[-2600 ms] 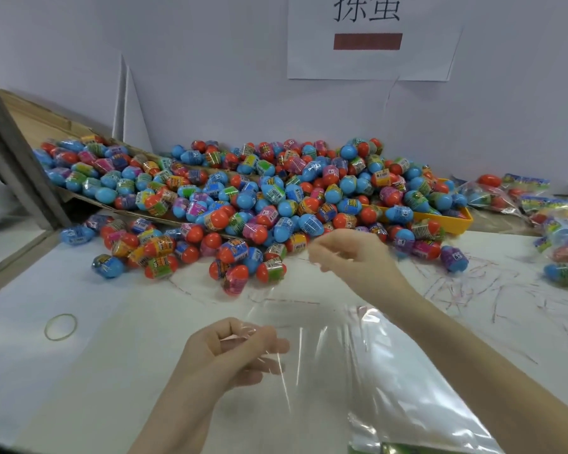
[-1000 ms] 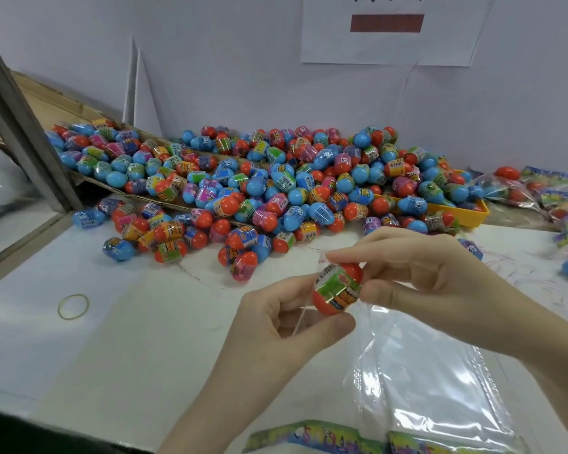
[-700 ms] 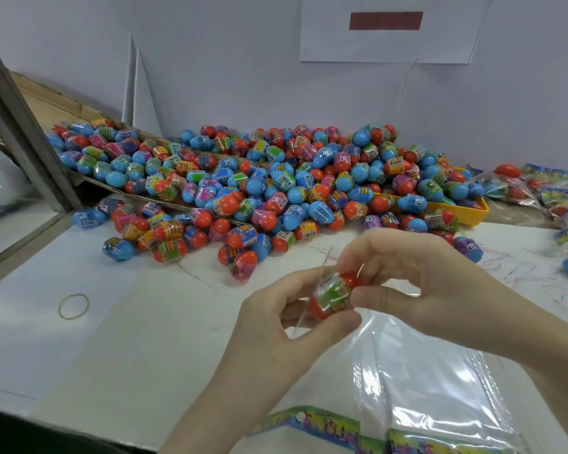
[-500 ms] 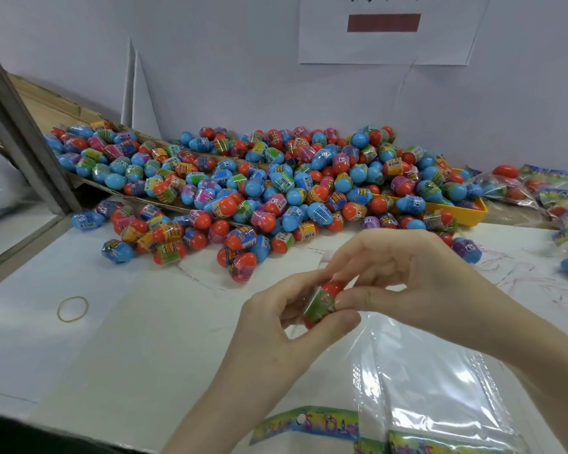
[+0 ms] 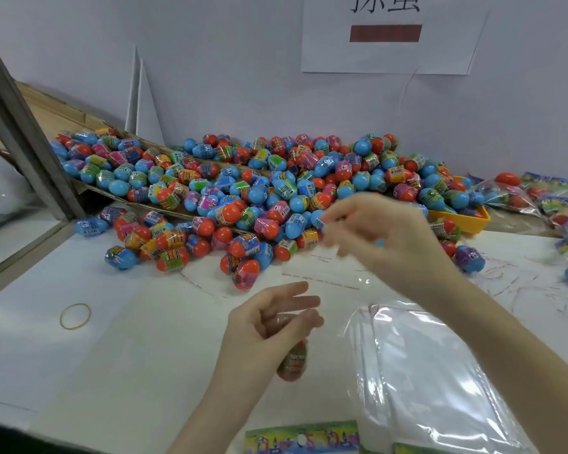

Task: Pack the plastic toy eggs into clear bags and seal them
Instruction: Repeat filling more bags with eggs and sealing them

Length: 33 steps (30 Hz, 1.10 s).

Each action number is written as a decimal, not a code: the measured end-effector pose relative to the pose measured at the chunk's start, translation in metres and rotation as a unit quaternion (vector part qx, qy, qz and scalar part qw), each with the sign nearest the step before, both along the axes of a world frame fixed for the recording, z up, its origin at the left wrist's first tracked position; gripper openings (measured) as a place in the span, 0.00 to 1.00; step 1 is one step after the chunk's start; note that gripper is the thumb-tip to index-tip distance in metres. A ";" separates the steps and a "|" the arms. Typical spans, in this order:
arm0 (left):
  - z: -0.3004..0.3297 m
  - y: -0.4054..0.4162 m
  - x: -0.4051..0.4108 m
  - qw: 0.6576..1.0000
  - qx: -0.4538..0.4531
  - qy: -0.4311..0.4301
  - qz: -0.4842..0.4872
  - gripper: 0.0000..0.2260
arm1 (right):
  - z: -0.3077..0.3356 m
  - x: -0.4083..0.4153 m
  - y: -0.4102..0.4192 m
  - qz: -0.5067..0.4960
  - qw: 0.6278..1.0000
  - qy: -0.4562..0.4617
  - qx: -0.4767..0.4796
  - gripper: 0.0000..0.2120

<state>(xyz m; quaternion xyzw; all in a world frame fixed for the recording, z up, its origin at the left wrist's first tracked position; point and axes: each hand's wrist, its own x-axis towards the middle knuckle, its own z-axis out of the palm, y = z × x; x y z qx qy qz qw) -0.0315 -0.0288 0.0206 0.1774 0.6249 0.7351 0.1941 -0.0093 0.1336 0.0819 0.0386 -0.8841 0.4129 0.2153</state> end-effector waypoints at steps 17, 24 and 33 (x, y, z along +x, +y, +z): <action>-0.010 0.005 -0.011 0.997 -0.056 -0.053 -0.019 0.15 | -0.073 -0.070 0.039 -0.236 0.970 0.013 0.057 0.11; 0.006 0.016 -0.007 0.999 -0.044 -0.011 -0.013 0.14 | -0.002 0.013 0.025 0.032 0.965 0.052 -0.256 0.12; 0.019 0.024 0.004 0.998 -0.017 0.050 -0.039 0.19 | 0.020 0.055 0.024 0.026 0.979 0.009 0.200 0.20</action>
